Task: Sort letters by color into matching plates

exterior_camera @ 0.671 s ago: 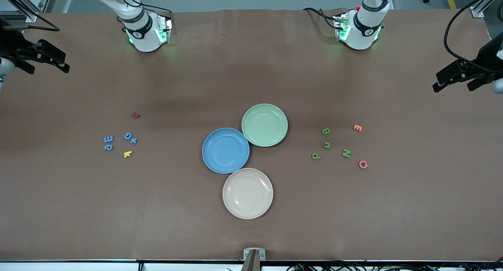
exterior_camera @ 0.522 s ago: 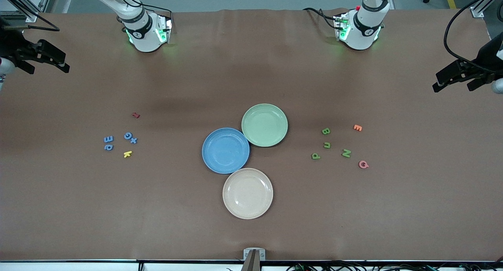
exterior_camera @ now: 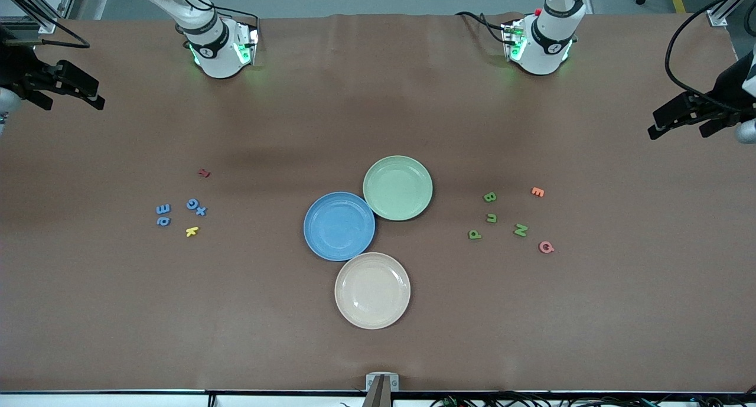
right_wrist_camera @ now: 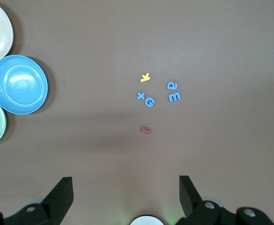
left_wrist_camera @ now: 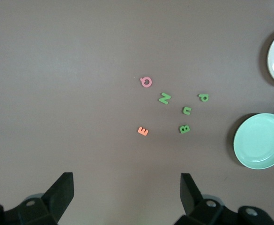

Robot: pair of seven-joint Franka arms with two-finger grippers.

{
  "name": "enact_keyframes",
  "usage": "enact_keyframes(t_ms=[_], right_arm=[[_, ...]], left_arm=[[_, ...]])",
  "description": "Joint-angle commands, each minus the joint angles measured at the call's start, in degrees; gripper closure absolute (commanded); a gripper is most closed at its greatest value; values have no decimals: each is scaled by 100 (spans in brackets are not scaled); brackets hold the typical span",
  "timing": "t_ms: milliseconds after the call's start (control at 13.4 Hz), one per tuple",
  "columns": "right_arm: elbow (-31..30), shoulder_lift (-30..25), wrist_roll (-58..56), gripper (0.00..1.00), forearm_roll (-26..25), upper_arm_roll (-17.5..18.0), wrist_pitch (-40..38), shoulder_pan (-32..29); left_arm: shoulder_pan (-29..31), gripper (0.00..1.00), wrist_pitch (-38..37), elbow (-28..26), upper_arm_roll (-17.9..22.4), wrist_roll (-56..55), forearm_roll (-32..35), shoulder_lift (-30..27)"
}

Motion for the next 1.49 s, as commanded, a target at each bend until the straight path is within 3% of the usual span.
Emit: enact_keyframes(t_ms=[0, 149, 448, 597, 821, 1119, 1417], right_arm=[[47, -44, 66, 0, -44, 24, -34, -43], [56, 167, 110, 0, -44, 15, 10, -52], [100, 940, 40, 0, -35, -11, 422, -236], [109, 1474, 40, 0, -35, -11, 642, -307], [-30, 1696, 49, 0, -44, -11, 1114, -272], [-1040, 1741, -65, 0, -35, -11, 2511, -351], [-1498, 2197, -837, 0, -17, -3, 3488, -711]], left_arm=[[-37, 0, 38, -208, -130, -24, -49, 203], [-46, 0, 318, -542, -349, -41, -49, 361], [-46, 0, 1749, -1597, -710, -393, -23, 598], [-55, 0, 2041, -1634, -781, -393, 48, 1028], [-81, 0, 2620, -1651, -799, -393, 319, 1634], [-221, 1, 3464, -1721, -799, -489, 593, 2312], [-336, 2, 4527, -2134, -781, -691, 610, 2612]])
